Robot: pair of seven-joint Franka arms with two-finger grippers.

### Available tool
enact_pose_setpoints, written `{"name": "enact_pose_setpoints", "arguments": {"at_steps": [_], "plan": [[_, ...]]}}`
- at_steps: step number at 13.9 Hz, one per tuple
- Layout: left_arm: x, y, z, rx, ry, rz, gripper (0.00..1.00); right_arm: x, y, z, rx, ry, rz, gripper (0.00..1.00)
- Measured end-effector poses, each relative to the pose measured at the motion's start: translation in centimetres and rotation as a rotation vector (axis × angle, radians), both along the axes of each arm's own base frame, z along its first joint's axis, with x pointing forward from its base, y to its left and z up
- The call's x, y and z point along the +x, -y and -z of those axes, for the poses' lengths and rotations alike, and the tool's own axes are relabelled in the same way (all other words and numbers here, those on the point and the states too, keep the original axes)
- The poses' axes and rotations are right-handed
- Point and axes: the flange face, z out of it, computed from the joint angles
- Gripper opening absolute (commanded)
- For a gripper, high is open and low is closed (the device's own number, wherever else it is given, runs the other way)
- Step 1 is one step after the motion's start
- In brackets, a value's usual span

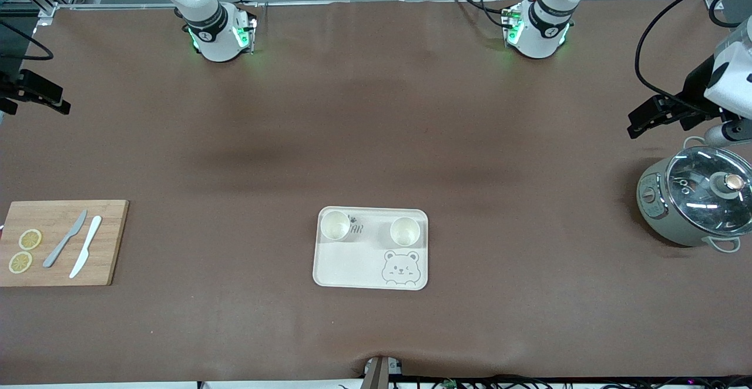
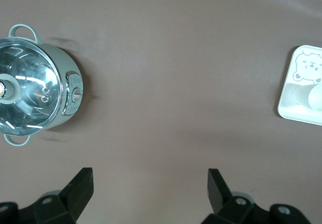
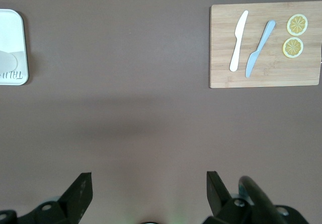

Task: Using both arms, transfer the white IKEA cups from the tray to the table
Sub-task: 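Reach the left gripper from the pot toward the cup on the tray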

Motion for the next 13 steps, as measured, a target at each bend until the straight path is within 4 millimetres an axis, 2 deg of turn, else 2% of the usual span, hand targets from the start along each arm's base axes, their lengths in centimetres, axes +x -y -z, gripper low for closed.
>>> {"name": "enact_pose_setpoints", "arguments": {"at_steps": [6,9,11,13], "plan": [[0.5,0.2,0.5,-0.002,-0.006,0.003,1.0,0.0,0.0,0.0,0.0,0.0,0.0,1.0],[2.0,0.6,1.9,-0.008,-0.012,0.022,1.0,0.0,0.0,0.0,0.0,0.0,0.0,1.0],[3.7,2.0,3.7,-0.019,0.013,0.046,1.0,0.0,0.0,0.0,0.0,0.0,0.001,1.0],[5.4,4.9,6.0,-0.033,0.034,0.092,1.0,0.0,0.1,0.0,0.0,0.0,0.001,1.0]]}}
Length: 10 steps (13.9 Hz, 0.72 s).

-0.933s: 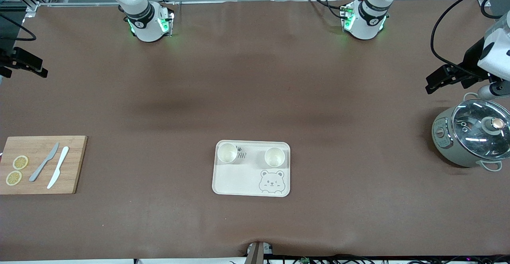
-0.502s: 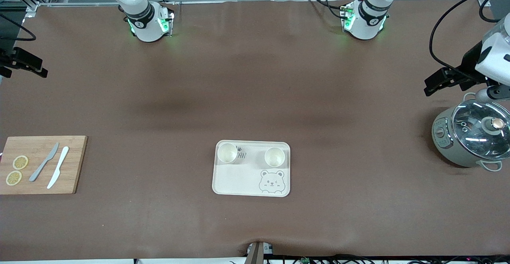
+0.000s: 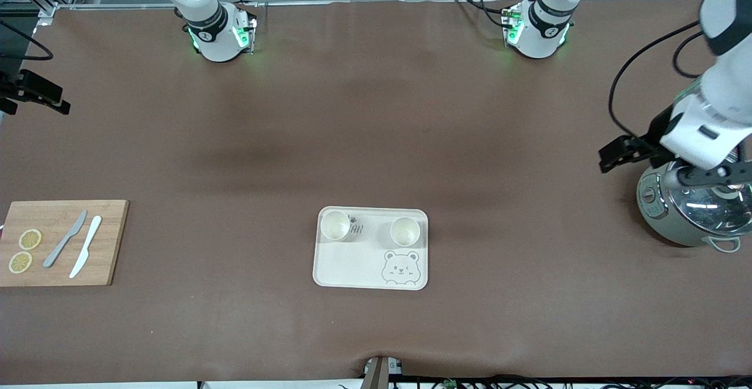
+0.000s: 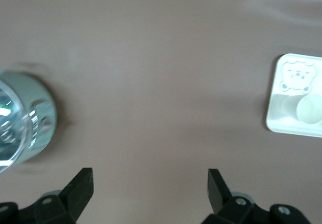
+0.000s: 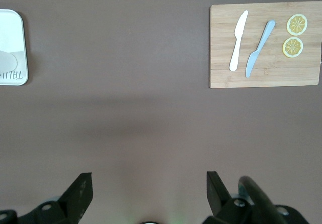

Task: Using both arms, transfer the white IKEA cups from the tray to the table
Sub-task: 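Reach the left gripper from the pot toward the cup on the tray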

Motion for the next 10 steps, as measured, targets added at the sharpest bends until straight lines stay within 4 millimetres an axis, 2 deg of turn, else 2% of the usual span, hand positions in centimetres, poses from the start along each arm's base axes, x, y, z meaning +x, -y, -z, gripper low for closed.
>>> {"name": "enact_pose_setpoints", "arguments": {"at_steps": [4,6,10], "plan": [[2.4,6.8,4.5,0.004,0.028,0.103,1.0,0.0,0.1,0.0,0.0,-0.001,0.002,1.0],[3.5,9.5,6.5,-0.007,0.029,0.09,1.0,0.0,0.1,0.1,0.0,-0.002,0.002,1.0],[5.3,15.3,12.8,-0.036,0.04,0.043,1.0,0.0,0.1,0.1,0.0,-0.002,0.003,1.0]]}}
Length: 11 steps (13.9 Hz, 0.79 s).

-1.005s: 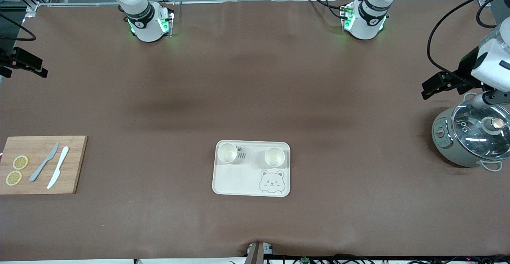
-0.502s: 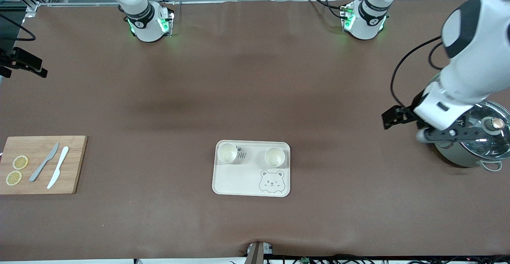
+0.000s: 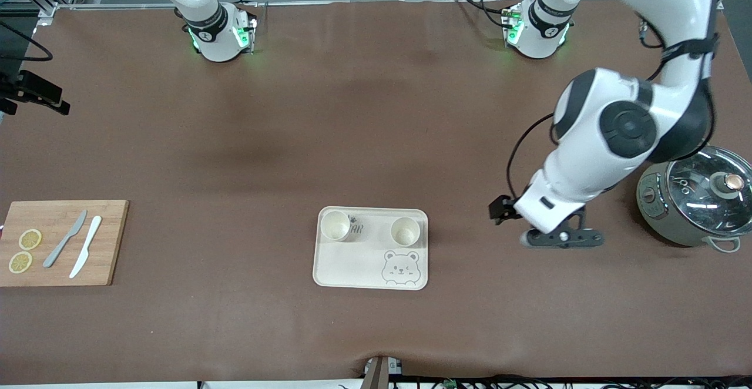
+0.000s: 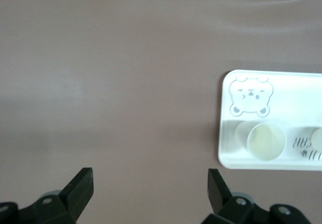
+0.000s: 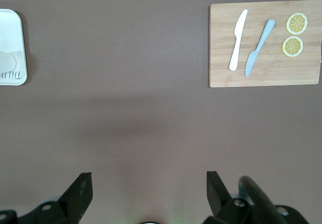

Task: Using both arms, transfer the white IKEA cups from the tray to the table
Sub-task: 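Reach the left gripper from the pot toward the cup on the tray, then grasp the white cup with the left gripper while the right gripper reaches out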

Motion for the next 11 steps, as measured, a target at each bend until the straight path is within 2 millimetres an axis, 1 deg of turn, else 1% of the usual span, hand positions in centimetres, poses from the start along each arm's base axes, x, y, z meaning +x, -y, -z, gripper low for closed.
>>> {"name": "enact_pose_setpoints", "arguments": {"at_steps": [2,5,7,9,10,11], "plan": [[0.0,3.5,2.8,-0.018,0.001,-0.067,1.0,0.0,0.0,0.0,0.0,0.0,0.0,1.0],[-1.2,9.1,5.4,-0.051,0.033,-0.18,1.0,0.0,0.0,0.0,0.0,0.0,0.0,1.0],[-1.1,11.4,7.3,-0.091,0.081,-0.233,1.0,0.0,0.0,0.0,0.0,0.0,0.0,1.0],[-1.1,13.1,10.1,-0.115,0.117,-0.278,1.0,0.0,0.0,-0.1,0.0,0.004,0.0,1.0],[-1.4,14.0,11.9,-0.11,0.119,-0.287,0.98,0.1,0.0,-0.2,-0.001,0.007,0.0,1.0],[-1.8,14.8,13.5,-0.099,0.115,-0.289,0.84,0.2,0.0,-0.3,-0.001,0.011,0.0,1.0]]}}
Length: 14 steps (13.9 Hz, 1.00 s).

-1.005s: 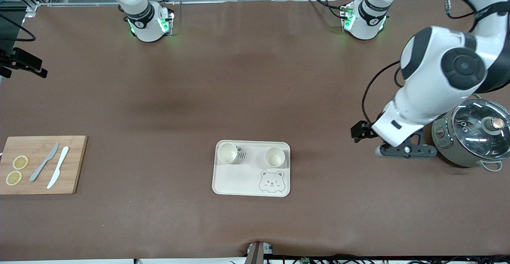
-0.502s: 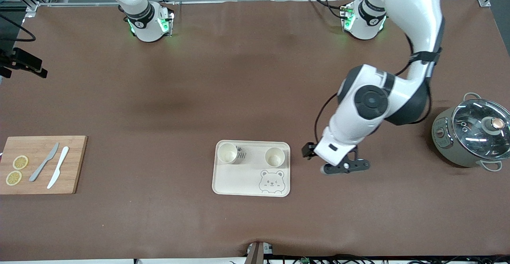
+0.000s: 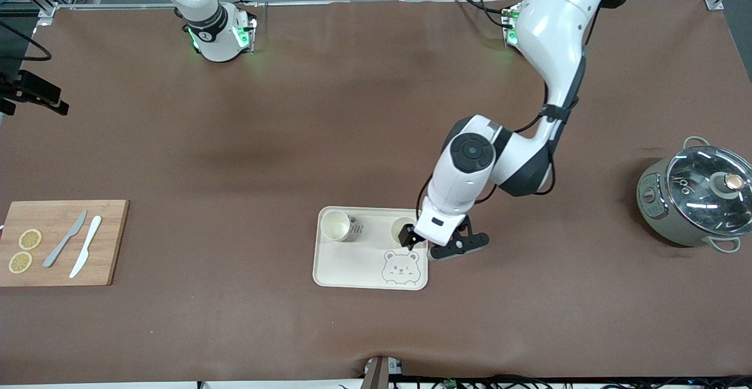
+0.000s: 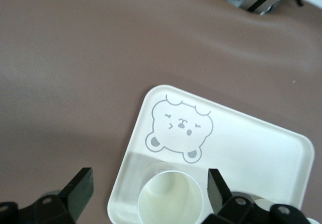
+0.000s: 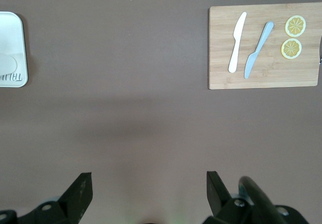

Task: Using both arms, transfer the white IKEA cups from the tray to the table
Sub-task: 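Grasp the white cup with the left gripper while the right gripper reaches out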

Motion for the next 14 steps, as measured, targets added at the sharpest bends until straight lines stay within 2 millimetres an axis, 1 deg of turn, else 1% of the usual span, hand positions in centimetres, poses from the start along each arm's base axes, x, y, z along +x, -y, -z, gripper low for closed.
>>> {"name": "enact_pose_setpoints", "arguments": {"at_steps": [1,2,3,4,5,6,8,9,11,12,14], "plan": [[-0.4,0.7,1.3,0.011,-0.01,0.005,0.81,0.1,0.0,-0.1,-0.001,0.004,0.0,1.0],[-0.9,1.2,2.3,0.019,-0.02,0.012,0.81,0.3,0.0,0.1,-0.001,0.004,0.0,1.0],[-1.3,1.7,3.3,0.026,-0.031,0.02,0.76,0.6,0.0,0.5,-0.001,-0.003,-0.001,1.0],[-1.7,2.1,4.3,0.034,-0.043,0.027,0.68,1.1,0.0,1.4,-0.001,-0.02,-0.001,1.0],[-2.1,2.4,5.5,0.043,-0.056,0.032,0.56,1.9,0.0,2.8,-0.001,-0.04,-0.002,1.0],[-2.3,2.6,6.5,0.05,-0.066,0.034,0.41,2.7,0.0,4.1,-0.001,-0.057,-0.004,1.0],[-2.4,2.5,7.4,0.057,-0.076,0.034,0.06,3.8,0.0,6.0,-0.001,-0.086,-0.007,1.0],[-2.4,2.5,7.6,0.059,-0.078,0.033,0.0,4.1,-0.1,6.4,-0.002,-0.092,-0.009,1.0],[-2.4,2.5,7.6,0.059,-0.078,0.033,0.0,4.3,-0.7,6.4,-0.001,-0.09,-0.018,1.0],[-2.3,2.5,7.6,0.058,-0.076,0.033,0.0,4.4,-1.4,6.4,-0.001,-0.088,-0.027,1.0],[-2.3,2.5,7.4,0.056,-0.073,0.033,0.0,5.1,-3.8,7.3,-0.007,-0.087,-0.013,1.0]]}}
